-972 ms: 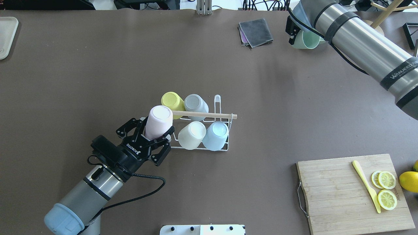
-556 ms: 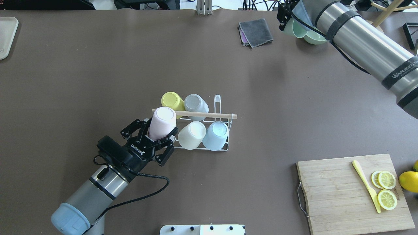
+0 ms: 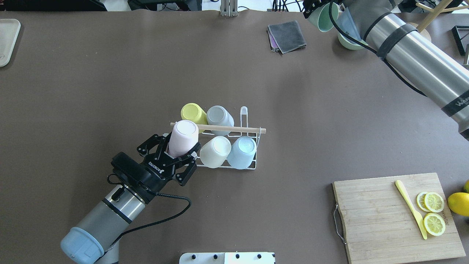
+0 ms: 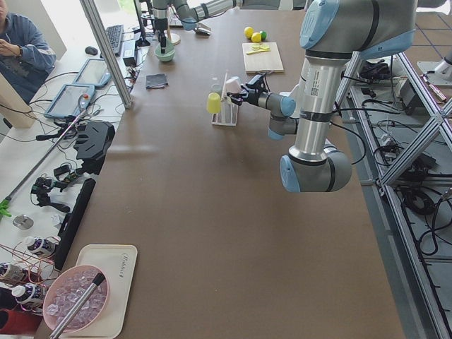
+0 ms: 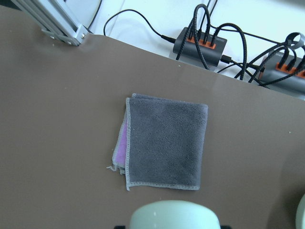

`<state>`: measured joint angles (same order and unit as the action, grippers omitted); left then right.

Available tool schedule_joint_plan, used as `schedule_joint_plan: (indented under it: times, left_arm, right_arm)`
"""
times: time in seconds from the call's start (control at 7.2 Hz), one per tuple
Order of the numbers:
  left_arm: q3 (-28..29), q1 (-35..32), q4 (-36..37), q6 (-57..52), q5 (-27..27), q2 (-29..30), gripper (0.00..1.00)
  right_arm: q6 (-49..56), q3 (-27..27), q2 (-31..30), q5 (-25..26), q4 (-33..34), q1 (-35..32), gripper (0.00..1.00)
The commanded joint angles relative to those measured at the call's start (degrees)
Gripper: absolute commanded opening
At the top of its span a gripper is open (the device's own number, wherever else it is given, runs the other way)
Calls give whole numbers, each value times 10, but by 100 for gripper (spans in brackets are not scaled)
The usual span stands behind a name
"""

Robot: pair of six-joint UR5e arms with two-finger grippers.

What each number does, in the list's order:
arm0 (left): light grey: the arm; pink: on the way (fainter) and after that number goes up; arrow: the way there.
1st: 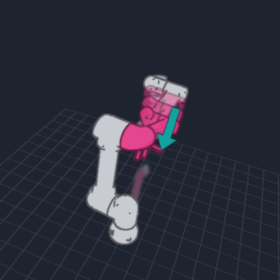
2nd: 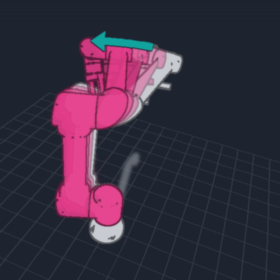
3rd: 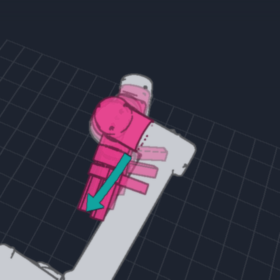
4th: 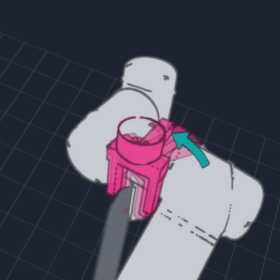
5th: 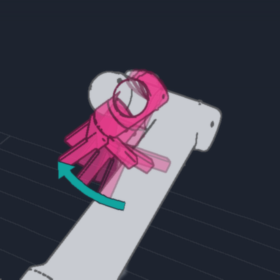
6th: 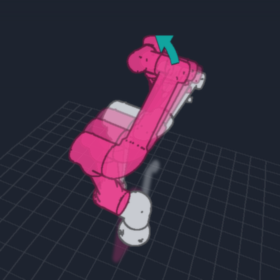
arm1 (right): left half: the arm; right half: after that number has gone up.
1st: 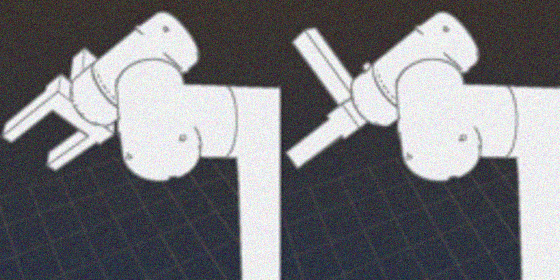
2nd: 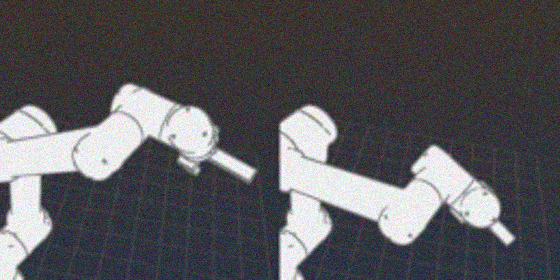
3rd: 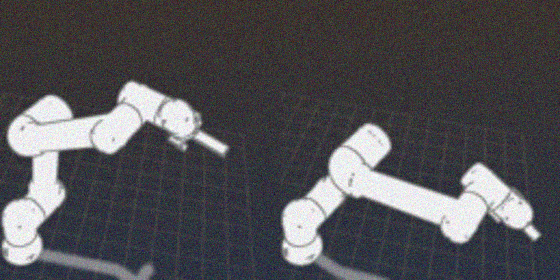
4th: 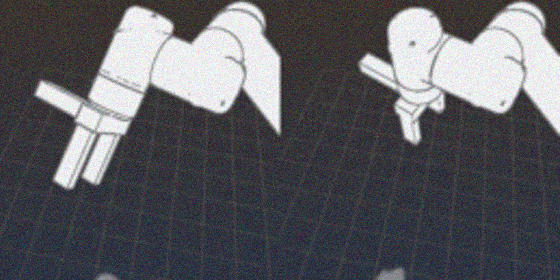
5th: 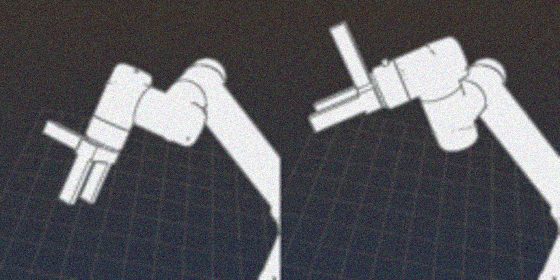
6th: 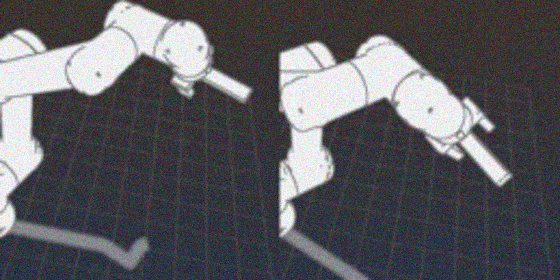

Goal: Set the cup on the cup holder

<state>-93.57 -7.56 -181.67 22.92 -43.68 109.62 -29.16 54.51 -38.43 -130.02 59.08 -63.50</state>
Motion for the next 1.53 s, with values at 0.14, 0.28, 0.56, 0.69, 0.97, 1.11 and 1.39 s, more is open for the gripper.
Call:
schedule_joint_plan:
  times: [0.14,0.28,0.56,0.69,0.97,1.11,1.39]
  left_arm:
    - [14,-1,0,0,0,5,17]
    - [15,-1,0,0,0,6,17]
    - [24,-1,0,17,-1,7,20]
    - [25,-1,0,20,-1,7,20]
    - [25,-1,0,22,-2,7,70]
    - [25,2,0,50,-3,8,99]
    - [24,-1,0,62,-3,8,99]
  right_arm:
    - [-148,27,-39,98,-225,38,0]
    - [-156,39,-48,122,-272,43,0]
    - [-167,65,-78,182,-381,58,0]
    - [-194,68,-86,206,-423,67,0]
    - [-228,103,-103,286,-484,94,0]
    - [-230,104,-112,293,-515,94,0]
    - [-230,101,-139,341,-605,133,0]
